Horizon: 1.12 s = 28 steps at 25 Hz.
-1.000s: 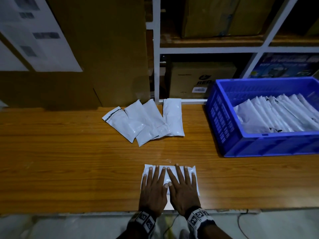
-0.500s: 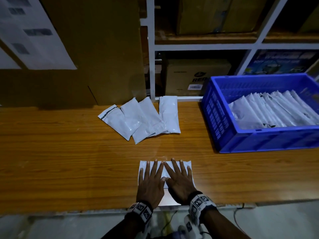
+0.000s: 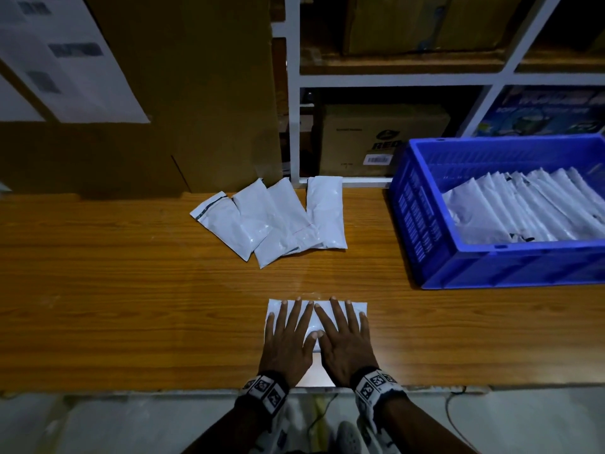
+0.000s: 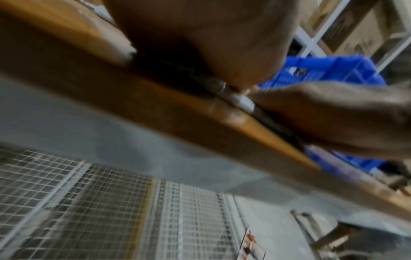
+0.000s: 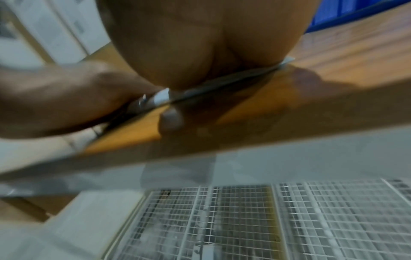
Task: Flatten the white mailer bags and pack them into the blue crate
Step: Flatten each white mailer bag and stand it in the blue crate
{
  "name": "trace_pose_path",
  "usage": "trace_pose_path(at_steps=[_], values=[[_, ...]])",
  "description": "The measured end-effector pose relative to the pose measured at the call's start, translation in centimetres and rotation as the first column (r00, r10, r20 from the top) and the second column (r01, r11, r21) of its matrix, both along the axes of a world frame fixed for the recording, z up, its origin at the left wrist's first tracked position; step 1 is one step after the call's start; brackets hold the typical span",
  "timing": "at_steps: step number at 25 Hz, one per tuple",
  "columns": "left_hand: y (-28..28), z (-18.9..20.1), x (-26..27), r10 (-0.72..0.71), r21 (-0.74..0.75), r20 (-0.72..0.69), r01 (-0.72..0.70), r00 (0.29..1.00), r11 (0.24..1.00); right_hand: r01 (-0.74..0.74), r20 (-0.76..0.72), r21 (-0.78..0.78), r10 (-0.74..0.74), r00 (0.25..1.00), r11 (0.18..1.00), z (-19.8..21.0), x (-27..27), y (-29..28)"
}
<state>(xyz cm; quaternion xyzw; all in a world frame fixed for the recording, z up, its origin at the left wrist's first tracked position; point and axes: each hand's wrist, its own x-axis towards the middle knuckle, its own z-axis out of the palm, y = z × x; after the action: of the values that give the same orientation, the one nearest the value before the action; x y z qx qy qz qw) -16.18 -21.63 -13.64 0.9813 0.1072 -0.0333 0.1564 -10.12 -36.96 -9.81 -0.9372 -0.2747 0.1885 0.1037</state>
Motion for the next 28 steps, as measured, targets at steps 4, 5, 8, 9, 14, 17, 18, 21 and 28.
trace_pose_path(at_steps=[4, 5, 8, 9, 14, 17, 18, 21, 28], values=[[-0.1, 0.9, 0.3, -0.047, 0.039, -0.003, 0.047, 0.999, 0.998, -0.055, -0.123, -0.019, 0.053, 0.991, 0.998, 0.7, 1.0, 0.0], [-0.3, 0.9, 0.2, -0.055, 0.037, -0.02, 0.056, 0.998, 0.998, -0.089, -0.149, -0.049, 0.081, 0.985, 0.995, 0.8, 1.3, 0.0], [-0.4, 0.5, 0.0, -0.034, 0.042, -0.083, 0.038, 0.996, 0.998, -0.156, -0.182, -0.091, 0.137, 0.974, 0.984, 1.4, 1.8, -0.1], [-0.4, 0.5, 0.1, -0.032, 0.041, -0.096, 0.036, 0.995, 0.999, -0.168, -0.174, -0.09, 0.151, 0.973, 0.982, 1.5, 1.9, -0.2], [-0.5, 1.0, 0.4, -0.048, -0.04, -0.136, 0.043, 0.99, 0.998, -0.017, -0.083, 0.068, 0.023, 0.996, 0.998, 2.1, 1.2, -0.2], [-0.5, 1.2, 0.6, -0.034, -0.007, -0.094, 0.033, 0.995, 0.999, -0.027, -0.072, 0.064, 0.031, 0.997, 0.998, 1.3, 0.5, 0.2], [-0.2, 1.4, 0.8, -0.034, -0.018, -0.118, 0.032, 0.992, 0.999, -0.035, -0.083, 0.06, 0.04, 0.996, 0.998, 0.9, 0.3, 0.3], [1.1, 1.3, 1.0, -0.089, -0.114, -0.164, 0.071, 0.982, 0.991, -0.033, -0.043, 0.018, 0.033, 0.999, 0.999, -0.4, 0.1, 0.5], [0.2, 0.6, -0.4, -0.047, -0.004, -0.053, 0.047, 0.997, 0.999, -0.016, -0.023, -0.064, 0.014, 1.0, 0.998, -0.4, 0.1, 1.2]])
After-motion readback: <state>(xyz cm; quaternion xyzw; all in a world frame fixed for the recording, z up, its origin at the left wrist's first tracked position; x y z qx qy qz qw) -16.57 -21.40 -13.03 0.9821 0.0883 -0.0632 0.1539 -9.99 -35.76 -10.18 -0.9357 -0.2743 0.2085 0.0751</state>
